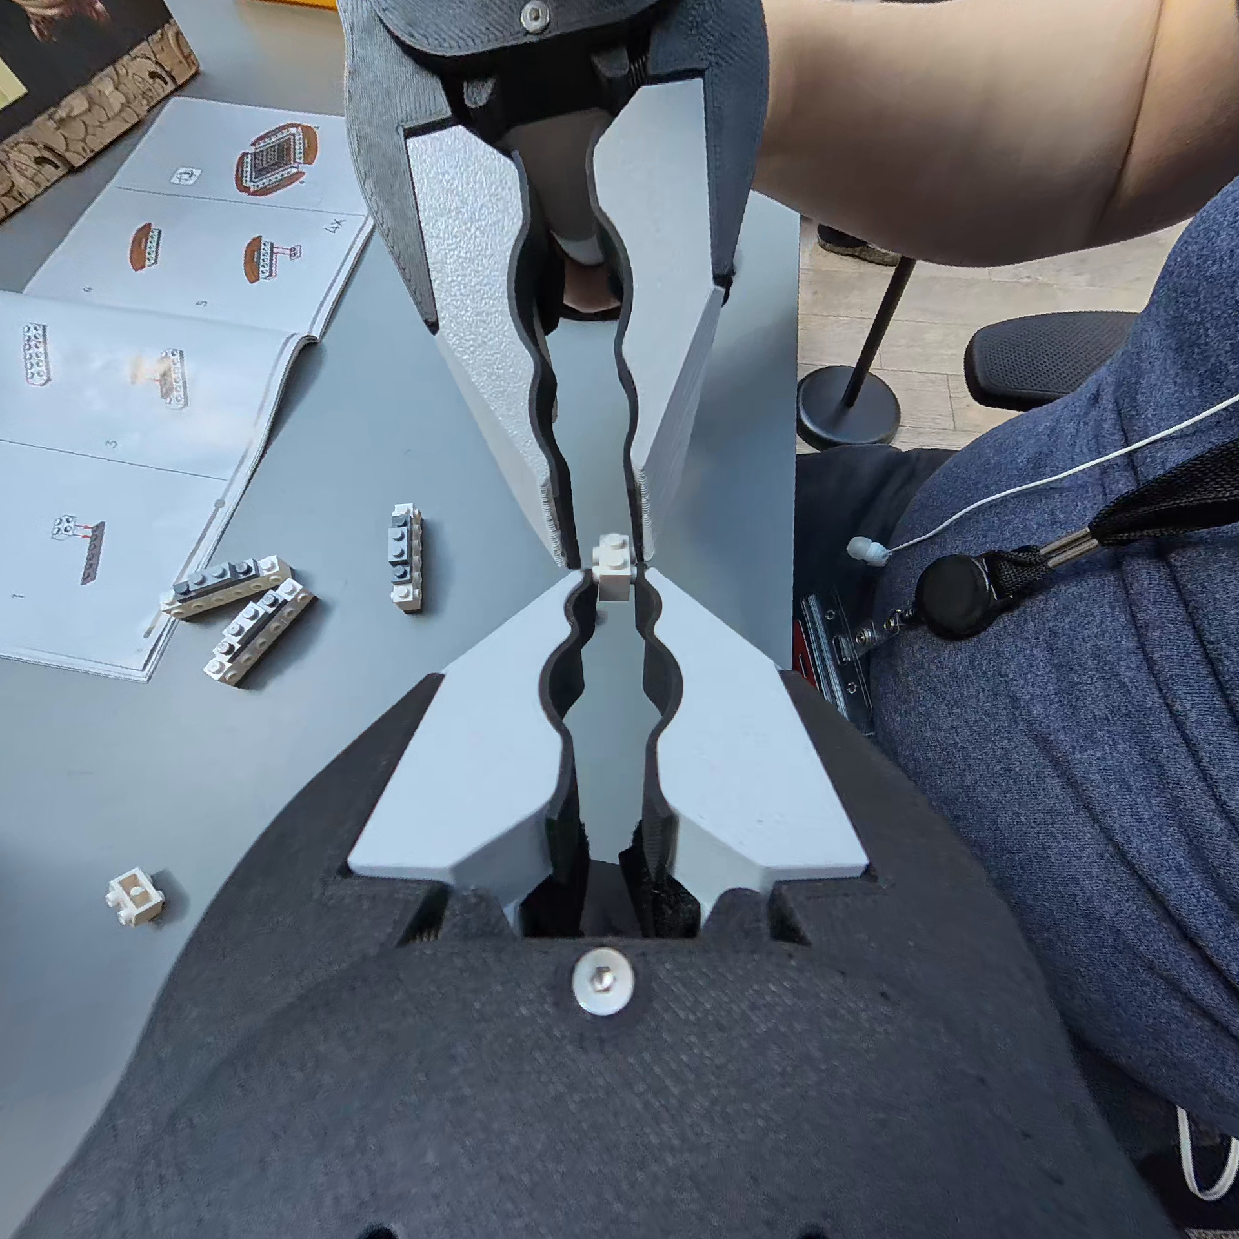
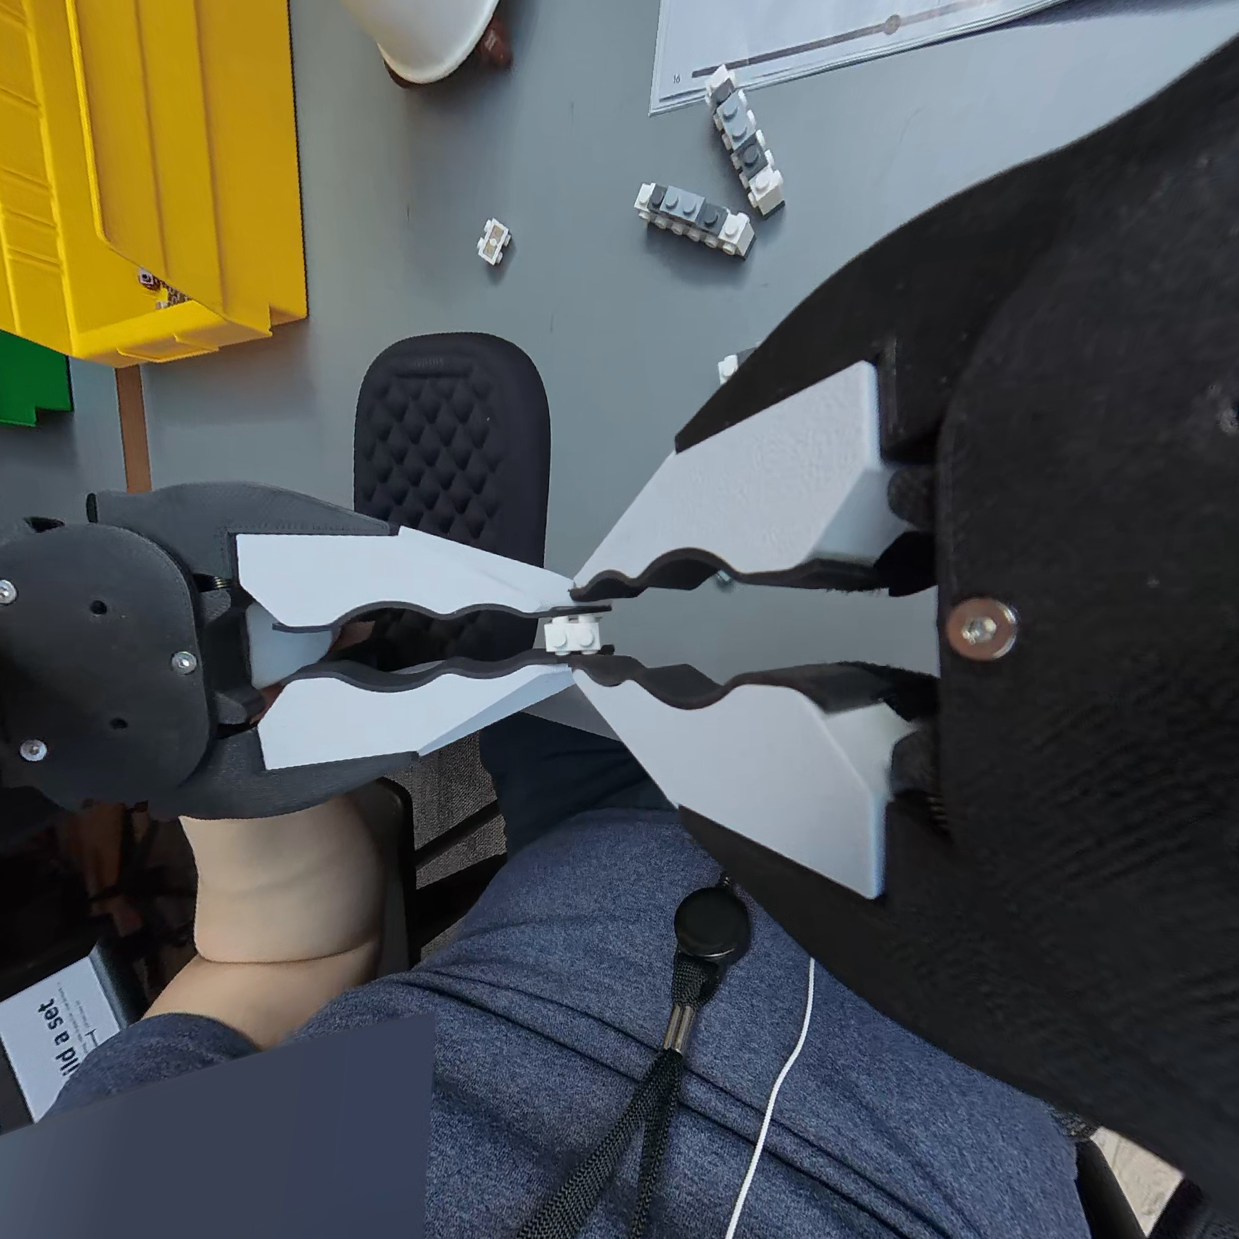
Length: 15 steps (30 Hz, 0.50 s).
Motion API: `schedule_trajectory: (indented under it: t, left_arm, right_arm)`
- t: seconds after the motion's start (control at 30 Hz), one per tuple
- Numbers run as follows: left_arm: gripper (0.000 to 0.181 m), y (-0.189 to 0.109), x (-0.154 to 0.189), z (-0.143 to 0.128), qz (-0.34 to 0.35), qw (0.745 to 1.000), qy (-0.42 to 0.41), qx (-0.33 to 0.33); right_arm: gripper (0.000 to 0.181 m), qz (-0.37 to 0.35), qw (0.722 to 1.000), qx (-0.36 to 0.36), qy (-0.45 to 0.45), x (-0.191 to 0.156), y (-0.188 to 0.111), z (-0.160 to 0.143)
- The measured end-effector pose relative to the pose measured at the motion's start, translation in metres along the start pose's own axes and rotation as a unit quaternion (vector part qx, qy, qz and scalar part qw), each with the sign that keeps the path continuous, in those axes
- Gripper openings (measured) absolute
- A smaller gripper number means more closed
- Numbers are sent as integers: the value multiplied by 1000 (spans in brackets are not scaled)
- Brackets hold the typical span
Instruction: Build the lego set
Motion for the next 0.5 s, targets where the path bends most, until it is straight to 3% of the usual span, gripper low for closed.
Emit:
schedule_trajectory:
  t: [0.27, 0.33, 0.43, 0.5]
  left_arm:
    - [14, -2, -1, 2, -7, 1000, -5, -5]
    - [31, -8, -9, -12, 12, 999, 4, -45]
    - [31, -13, -26, -38, 37, 991, 57, -111]
    - [27, -6, -27, -46, 14, 987, 101, -126]
  right_arm:
    - [10, -10, 1000, 20, 1, 0, -8, 2]
    - [10, -37, 998, 42, 26, 9, -16, 1]
    - [10, -66, 991, 70, 93, 20, -27, -8]
    - [10, -70, 986, 73, 132, 22, -31, -18]
Point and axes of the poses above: each gripper's, where its closed fingertips meet, y out along the fingers, z out of its top, x = y × z across the jaws, the point moved 2 cm from there along -y, back along the fingers, and after that the axes turned 11 degrees about x, right-handed, at the moved point
